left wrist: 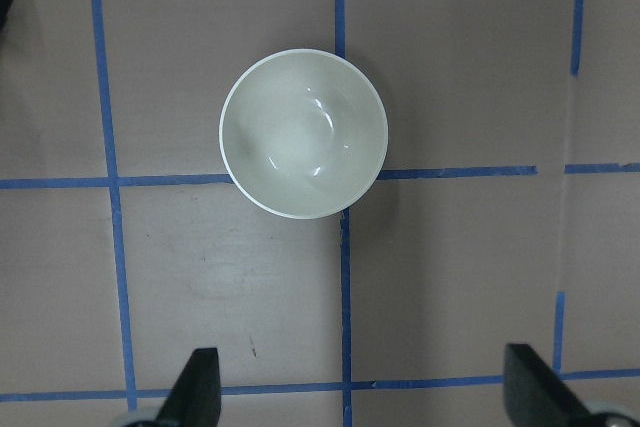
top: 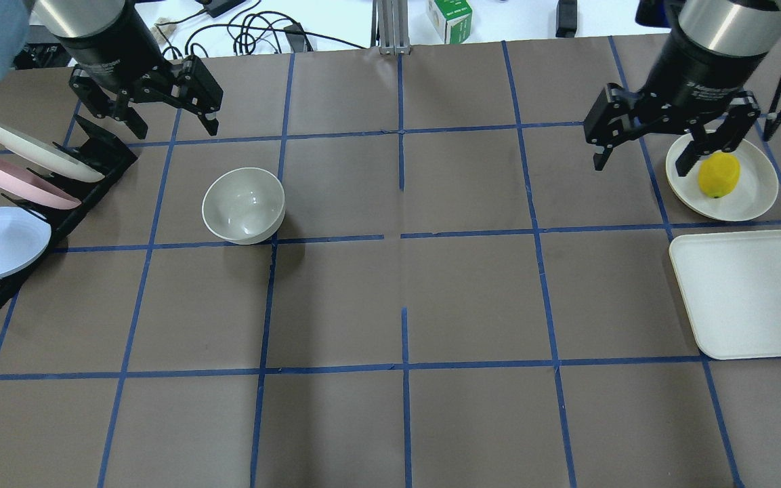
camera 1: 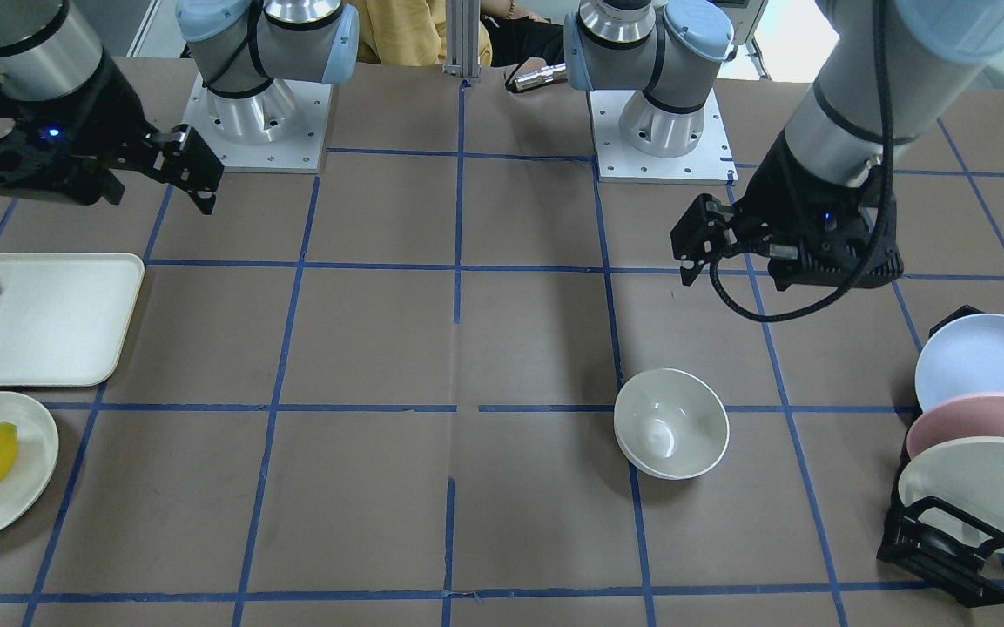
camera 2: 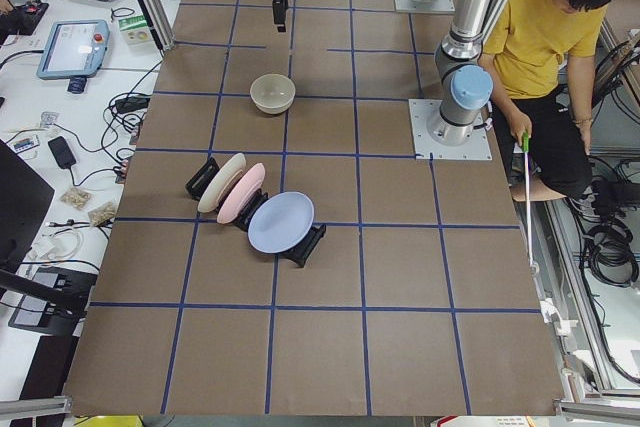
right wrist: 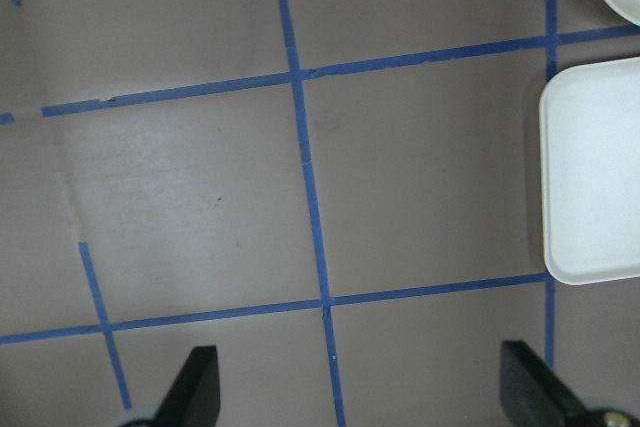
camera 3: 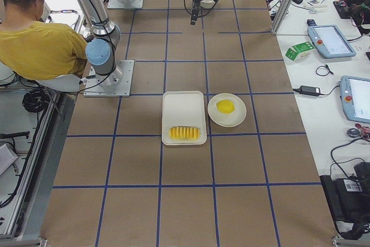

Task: Place bowl and put lemon in it

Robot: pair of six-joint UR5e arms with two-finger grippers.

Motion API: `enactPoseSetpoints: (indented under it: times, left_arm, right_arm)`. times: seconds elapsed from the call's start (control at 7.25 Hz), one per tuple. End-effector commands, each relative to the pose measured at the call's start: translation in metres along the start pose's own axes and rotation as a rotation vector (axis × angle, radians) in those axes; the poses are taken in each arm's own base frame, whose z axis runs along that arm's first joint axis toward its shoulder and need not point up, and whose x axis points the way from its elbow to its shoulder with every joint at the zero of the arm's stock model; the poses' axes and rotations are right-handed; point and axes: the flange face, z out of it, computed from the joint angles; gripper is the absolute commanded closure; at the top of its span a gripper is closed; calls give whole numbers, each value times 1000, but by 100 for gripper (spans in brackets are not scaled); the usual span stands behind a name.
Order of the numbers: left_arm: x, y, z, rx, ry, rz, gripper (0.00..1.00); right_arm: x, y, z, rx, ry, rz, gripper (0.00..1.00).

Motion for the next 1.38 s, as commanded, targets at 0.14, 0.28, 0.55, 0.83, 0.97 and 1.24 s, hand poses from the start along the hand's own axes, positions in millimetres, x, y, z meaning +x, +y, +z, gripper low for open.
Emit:
enactPoseSetpoints:
  times: [0.14,0.28,0.55,0.83,0.97,1.24]
  left_arm:
    - [-95,-70,115,-45,23,58,0]
    - [-106,-70,154,-38,23,99,0]
    - [-102,-40,220,-22,21,109,0]
    - [-98,-41,255,27,60,106,0]
    - [-98,-42,263,25,64,92,15]
    - [-100,-45,265,18,66,82,100]
  right_arm:
    - [164,-59,15,91,-7,44,0]
    - [200,-84,38,101,1,64,0]
    - [230,-127,92,87,7,105,0]
    - [237,-154,124,96,-6,132,0]
    - [239,-164,140,102,-7,129,0]
    - [253,-202,198,159,13,129,0]
